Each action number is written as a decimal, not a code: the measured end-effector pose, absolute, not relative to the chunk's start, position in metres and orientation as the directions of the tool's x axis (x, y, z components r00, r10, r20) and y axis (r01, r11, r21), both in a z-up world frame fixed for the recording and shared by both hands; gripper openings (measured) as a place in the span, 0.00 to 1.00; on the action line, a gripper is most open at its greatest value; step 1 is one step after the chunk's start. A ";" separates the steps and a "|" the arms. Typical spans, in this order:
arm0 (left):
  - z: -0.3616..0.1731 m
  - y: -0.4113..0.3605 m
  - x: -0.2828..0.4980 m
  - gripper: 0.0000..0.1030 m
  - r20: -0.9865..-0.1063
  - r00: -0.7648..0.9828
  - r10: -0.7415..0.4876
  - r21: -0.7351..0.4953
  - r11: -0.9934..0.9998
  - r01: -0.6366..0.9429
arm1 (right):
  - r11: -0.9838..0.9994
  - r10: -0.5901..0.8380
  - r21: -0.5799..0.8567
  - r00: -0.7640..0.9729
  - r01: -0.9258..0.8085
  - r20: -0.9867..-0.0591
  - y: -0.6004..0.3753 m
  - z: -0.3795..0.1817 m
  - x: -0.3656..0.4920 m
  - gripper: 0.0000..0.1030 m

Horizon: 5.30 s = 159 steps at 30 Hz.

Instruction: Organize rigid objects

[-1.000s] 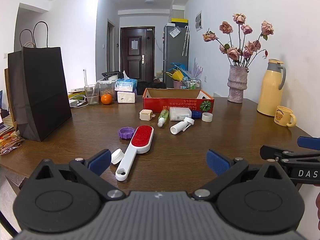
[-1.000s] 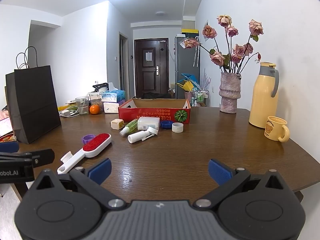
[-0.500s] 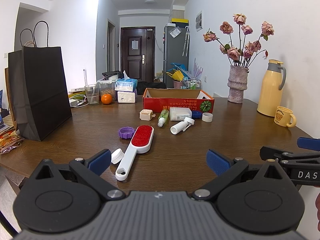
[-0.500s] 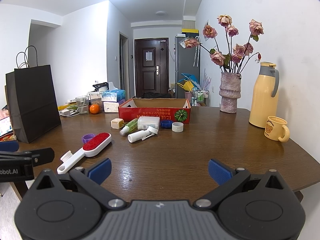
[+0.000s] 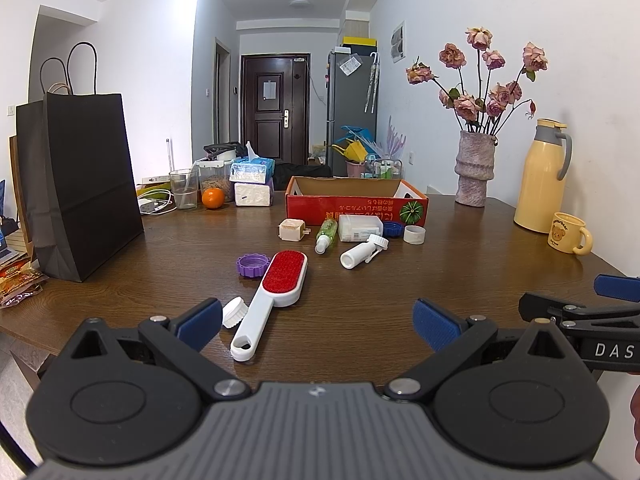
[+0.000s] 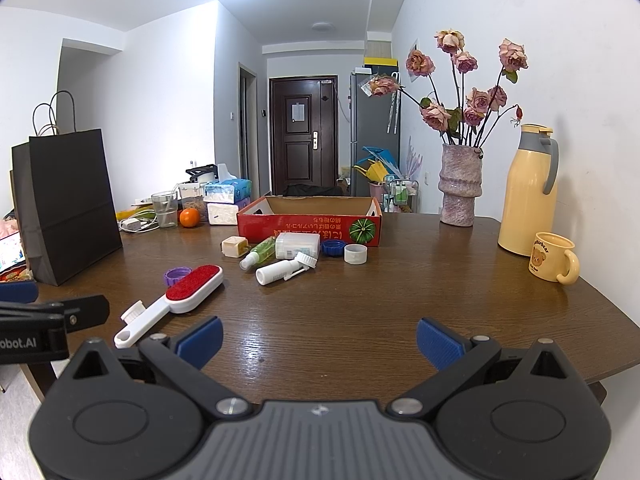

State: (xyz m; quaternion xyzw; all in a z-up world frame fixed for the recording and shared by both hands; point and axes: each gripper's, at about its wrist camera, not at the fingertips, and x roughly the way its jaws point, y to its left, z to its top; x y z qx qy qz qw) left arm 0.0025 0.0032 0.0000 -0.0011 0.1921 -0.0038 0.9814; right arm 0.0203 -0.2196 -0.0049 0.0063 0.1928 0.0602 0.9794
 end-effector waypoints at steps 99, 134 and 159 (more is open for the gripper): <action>-0.057 0.094 0.135 1.00 -0.604 0.783 0.151 -0.035 0.976 -0.215 | 0.953 0.266 0.023 0.799 -0.302 -0.539 -0.138 -0.040 0.162 1.00; -0.091 0.130 0.189 0.82 -0.657 0.742 0.131 -0.080 0.967 -0.241 | 0.928 0.283 -0.011 0.723 -0.373 -0.630 -0.058 -0.062 0.252 1.00; -0.081 0.164 0.187 0.70 -0.598 0.769 0.228 -0.044 0.948 -0.315 | 0.912 0.297 -0.029 0.706 -0.410 -0.643 -0.015 -0.069 0.271 1.00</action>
